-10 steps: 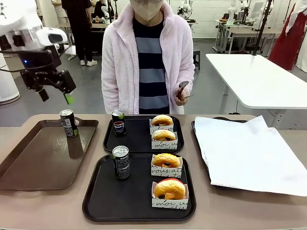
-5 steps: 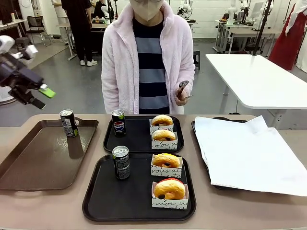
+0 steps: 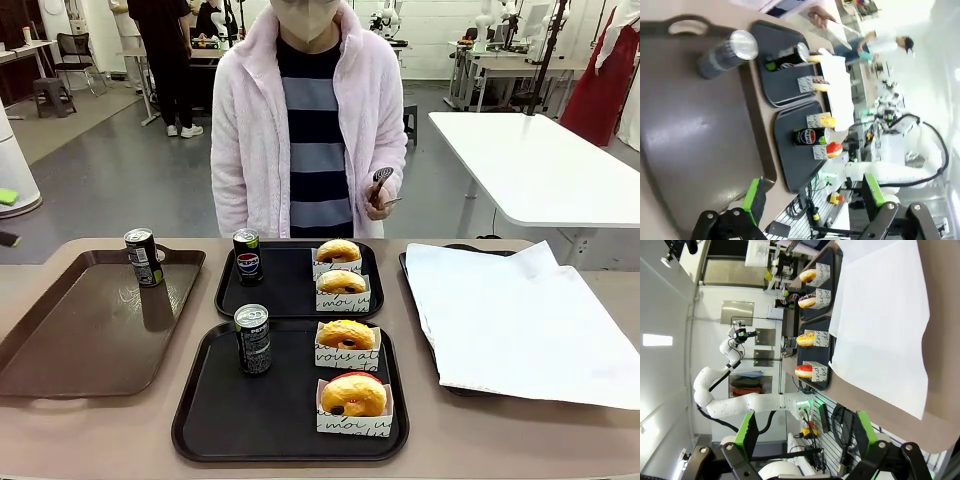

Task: Set up donuts and drinks on trays.
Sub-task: Pick up one Pepsi coke from the Handle tray and place it on the Flat Tray without a Pepsi coke.

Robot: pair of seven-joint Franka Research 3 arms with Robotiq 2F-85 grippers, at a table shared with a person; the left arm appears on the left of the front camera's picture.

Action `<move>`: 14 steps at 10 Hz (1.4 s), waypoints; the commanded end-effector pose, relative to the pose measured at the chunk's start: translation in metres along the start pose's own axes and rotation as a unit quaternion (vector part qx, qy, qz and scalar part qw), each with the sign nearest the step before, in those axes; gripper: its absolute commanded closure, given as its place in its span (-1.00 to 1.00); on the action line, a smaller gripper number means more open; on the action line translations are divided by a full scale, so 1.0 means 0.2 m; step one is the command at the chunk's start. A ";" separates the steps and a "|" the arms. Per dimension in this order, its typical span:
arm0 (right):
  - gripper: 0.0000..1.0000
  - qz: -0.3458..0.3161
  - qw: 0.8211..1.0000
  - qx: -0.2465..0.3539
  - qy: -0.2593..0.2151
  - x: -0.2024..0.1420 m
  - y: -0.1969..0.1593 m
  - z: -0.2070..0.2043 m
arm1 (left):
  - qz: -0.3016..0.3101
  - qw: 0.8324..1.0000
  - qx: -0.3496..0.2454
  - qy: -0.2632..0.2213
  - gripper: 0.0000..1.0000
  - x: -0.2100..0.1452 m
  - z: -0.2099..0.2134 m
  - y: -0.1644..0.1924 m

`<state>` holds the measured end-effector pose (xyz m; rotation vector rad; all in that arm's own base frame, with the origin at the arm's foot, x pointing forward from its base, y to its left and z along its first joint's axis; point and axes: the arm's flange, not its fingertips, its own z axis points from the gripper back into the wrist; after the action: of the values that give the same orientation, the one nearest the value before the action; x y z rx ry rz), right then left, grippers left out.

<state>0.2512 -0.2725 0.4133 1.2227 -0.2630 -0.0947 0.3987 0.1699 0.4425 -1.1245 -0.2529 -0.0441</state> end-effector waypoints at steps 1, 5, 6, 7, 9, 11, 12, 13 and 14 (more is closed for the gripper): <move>-1.00 0.007 1.000 0.007 -0.003 0.00 0.00 0.00 | 0.035 0.999 -0.011 -0.030 -1.00 -0.06 0.05 0.10; -1.00 0.007 1.000 0.007 -0.003 0.00 0.00 0.00 | 0.101 0.994 -0.028 -0.041 -1.00 -0.07 0.19 0.13; -1.00 0.007 1.000 0.007 -0.003 0.00 0.00 0.00 | 0.056 0.998 -0.008 -0.029 -1.00 -0.12 0.14 0.19; -1.00 0.007 1.000 0.007 -0.003 0.00 0.00 0.00 | 0.056 0.998 -0.008 -0.029 -1.00 -0.12 0.14 0.19; -1.00 0.007 1.000 0.007 -0.003 0.00 0.00 0.00 | 0.056 0.998 -0.008 -0.029 -1.00 -0.12 0.14 0.19; -1.00 0.007 1.000 0.007 -0.003 0.00 0.00 0.00 | 0.056 0.998 -0.008 -0.029 -1.00 -0.12 0.14 0.19; -1.00 0.007 1.000 0.007 -0.003 0.00 0.00 0.00 | 0.056 0.998 -0.008 -0.029 -1.00 -0.12 0.14 0.19; -1.00 0.007 1.000 0.007 -0.003 0.00 0.00 0.00 | 0.056 0.998 -0.008 -0.029 -1.00 -0.12 0.14 0.19; -1.00 0.007 1.000 0.007 -0.003 0.00 0.00 0.00 | 0.056 0.998 -0.008 -0.029 -1.00 -0.12 0.14 0.19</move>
<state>0.2513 -0.2725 0.4133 1.2226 -0.2630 -0.0946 0.3778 0.2085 0.4164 -1.1652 -0.2240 0.0983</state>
